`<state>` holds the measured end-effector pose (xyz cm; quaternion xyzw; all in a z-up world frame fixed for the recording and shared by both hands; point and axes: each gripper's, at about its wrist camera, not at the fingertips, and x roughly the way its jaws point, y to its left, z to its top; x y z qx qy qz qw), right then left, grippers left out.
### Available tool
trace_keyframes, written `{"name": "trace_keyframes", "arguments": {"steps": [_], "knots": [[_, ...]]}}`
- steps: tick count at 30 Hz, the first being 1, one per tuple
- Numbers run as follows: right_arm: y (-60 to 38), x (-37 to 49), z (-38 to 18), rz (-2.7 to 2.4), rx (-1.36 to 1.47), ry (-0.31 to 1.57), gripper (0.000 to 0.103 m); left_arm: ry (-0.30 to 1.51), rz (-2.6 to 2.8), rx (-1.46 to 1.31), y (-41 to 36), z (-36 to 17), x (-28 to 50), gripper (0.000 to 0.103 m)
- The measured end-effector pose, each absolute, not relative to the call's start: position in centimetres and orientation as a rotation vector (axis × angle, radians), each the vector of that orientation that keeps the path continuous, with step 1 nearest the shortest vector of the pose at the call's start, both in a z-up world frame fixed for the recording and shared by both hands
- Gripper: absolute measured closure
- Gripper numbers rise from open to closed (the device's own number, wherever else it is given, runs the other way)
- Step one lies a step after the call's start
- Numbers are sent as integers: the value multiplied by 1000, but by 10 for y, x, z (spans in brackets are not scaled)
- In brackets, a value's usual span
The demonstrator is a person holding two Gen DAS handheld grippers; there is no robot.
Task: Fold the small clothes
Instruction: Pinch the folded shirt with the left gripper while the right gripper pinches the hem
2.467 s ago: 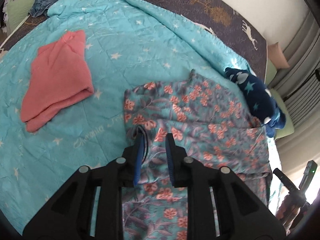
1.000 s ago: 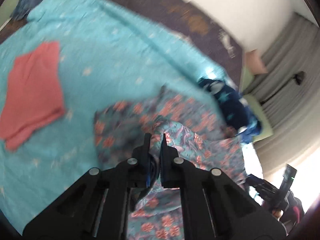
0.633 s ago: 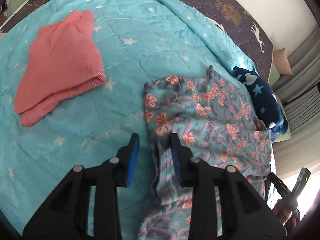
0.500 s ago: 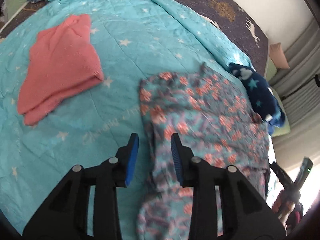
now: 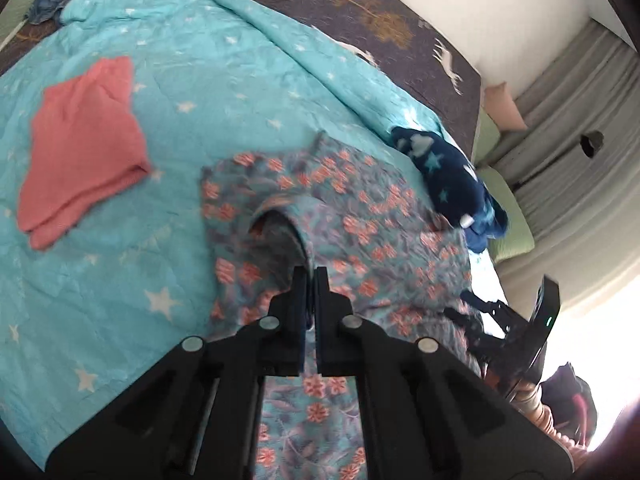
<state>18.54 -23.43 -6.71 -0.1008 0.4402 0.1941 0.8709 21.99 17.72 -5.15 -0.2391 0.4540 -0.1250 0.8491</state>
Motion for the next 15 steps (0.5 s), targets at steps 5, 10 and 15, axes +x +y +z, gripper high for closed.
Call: {"name": "trace_keyframes", "arguments": {"steps": [5, 10, 15], "knots": [[-216, 181, -86, 398, -421, 878, 43, 1041, -214, -604, 199, -78, 229, 99], [-227, 188, -75, 429, -387, 844, 99, 1090, -180, -668, 212, -97, 227, 99], [-262, 189, -44, 654, -270, 876, 98, 1161, -178, -605, 211, -107, 224, 99]]}}
